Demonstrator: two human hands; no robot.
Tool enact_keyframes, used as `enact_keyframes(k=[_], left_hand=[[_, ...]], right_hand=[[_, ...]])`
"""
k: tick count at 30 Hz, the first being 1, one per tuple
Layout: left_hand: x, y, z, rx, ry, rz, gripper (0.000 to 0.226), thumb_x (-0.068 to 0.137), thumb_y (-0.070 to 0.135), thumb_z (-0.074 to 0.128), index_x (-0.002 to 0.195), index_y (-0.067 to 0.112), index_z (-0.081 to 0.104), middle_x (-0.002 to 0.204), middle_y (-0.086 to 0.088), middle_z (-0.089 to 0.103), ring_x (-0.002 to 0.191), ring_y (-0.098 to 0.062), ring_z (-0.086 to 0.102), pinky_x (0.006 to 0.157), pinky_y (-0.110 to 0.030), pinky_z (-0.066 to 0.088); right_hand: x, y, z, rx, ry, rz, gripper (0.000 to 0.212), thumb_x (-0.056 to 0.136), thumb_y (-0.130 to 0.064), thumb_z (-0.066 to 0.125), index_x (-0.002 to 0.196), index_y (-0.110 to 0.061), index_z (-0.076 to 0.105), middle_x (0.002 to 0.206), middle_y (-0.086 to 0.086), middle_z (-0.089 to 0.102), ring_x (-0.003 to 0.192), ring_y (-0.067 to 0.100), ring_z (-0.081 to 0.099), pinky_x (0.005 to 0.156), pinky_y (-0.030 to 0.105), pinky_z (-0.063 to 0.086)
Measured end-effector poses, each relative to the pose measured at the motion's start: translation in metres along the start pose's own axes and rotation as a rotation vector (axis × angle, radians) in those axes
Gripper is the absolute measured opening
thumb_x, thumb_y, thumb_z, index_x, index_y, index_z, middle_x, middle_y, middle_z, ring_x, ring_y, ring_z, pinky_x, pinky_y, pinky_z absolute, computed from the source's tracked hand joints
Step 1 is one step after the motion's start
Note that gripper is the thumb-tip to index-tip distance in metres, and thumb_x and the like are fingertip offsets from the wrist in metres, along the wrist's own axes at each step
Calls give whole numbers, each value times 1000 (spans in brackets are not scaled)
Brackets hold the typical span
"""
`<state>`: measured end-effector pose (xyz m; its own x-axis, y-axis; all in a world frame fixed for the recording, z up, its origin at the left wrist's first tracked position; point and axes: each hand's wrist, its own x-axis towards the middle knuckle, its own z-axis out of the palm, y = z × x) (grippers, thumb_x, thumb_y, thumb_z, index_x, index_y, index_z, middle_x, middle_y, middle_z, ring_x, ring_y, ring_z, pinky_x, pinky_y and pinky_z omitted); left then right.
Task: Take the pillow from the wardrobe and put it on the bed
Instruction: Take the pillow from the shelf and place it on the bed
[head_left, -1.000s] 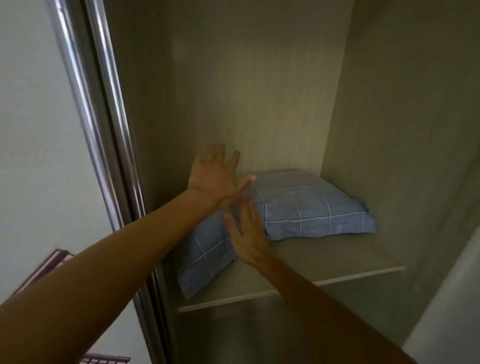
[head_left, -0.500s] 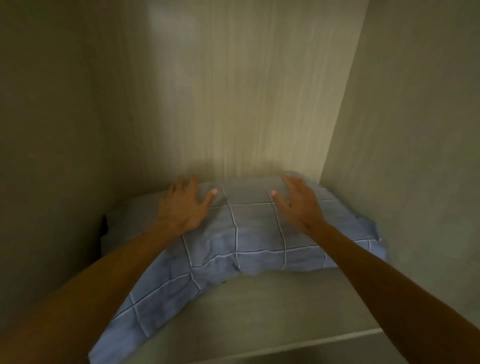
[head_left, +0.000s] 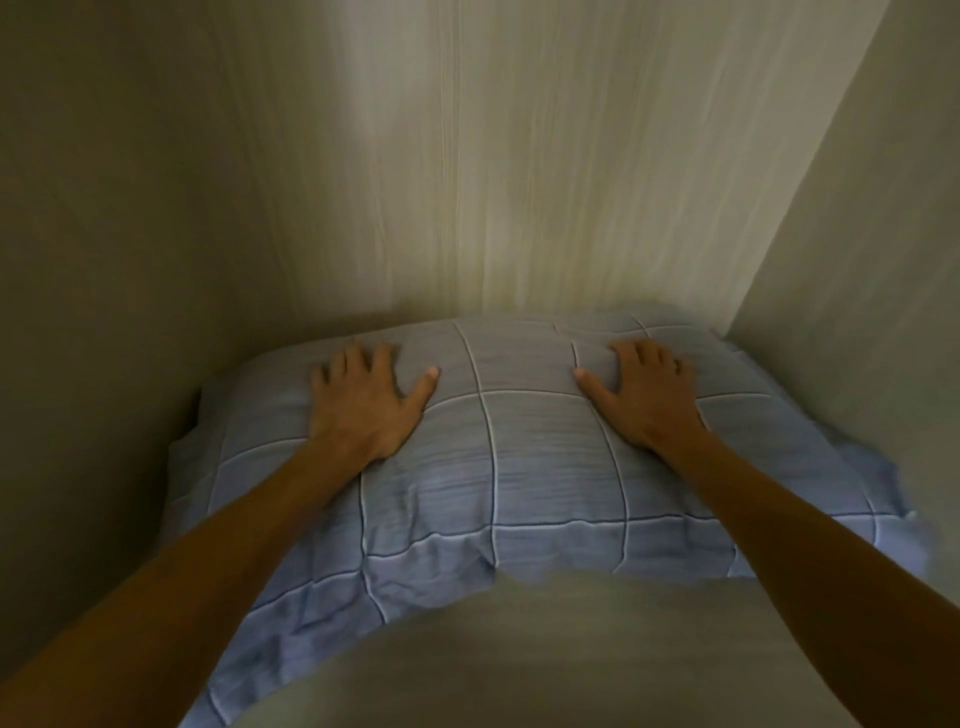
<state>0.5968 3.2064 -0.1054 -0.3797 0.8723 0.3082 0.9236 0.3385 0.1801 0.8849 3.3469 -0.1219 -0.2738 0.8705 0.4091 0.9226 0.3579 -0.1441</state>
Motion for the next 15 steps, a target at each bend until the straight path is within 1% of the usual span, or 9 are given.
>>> enact_keyframes(k=[2, 4, 6, 9, 11, 15], left_hand=[[-3, 3, 9, 9, 25, 19, 71, 86, 69, 16, 129, 20, 45, 128, -18, 52, 119, -34, 44, 99, -46, 31], [-5, 6, 16, 68, 40, 69, 58, 93, 57, 21, 120, 15, 51, 122, -18, 58, 112, -34, 49, 94, -45, 33], [-4, 10, 19, 129, 39, 126, 49, 97, 47, 22, 110, 15, 56, 113, -15, 64, 105, -32, 54, 89, -42, 33], [-2, 11, 18, 121, 55, 183, 44, 99, 39, 25, 98, 15, 61, 102, -13, 69, 95, -31, 59, 83, -37, 37], [-2, 11, 15, 72, 79, 197, 43, 100, 36, 27, 92, 13, 62, 96, -15, 70, 87, -32, 62, 78, -36, 41], [-1, 16, -3, -63, 113, 232, 40, 100, 29, 29, 78, 8, 56, 87, -20, 69, 77, -36, 63, 68, -39, 46]], right_hand=[[-2, -2, 4, 0, 16, 1, 75, 85, -75, 28, 121, -15, 54, 125, 18, 56, 116, 37, 49, 98, 49, 33], [-4, -5, 6, -15, 14, -15, 69, 89, -68, 30, 112, -8, 57, 117, 21, 60, 108, 38, 53, 93, 47, 37], [-5, -10, 4, -4, 26, -25, 64, 93, -62, 31, 99, -6, 61, 106, 23, 65, 98, 38, 59, 87, 45, 43], [-5, -17, -4, 12, 41, -45, 66, 95, -61, 28, 81, -8, 64, 86, 20, 69, 77, 35, 64, 71, 40, 49], [-7, -22, -7, 3, 38, -56, 66, 97, -58, 25, 75, -9, 65, 79, 18, 69, 70, 33, 63, 66, 37, 49], [-11, -32, -15, -38, 76, -24, 63, 100, -49, 28, 73, -8, 66, 76, 19, 70, 66, 34, 64, 63, 36, 50]])
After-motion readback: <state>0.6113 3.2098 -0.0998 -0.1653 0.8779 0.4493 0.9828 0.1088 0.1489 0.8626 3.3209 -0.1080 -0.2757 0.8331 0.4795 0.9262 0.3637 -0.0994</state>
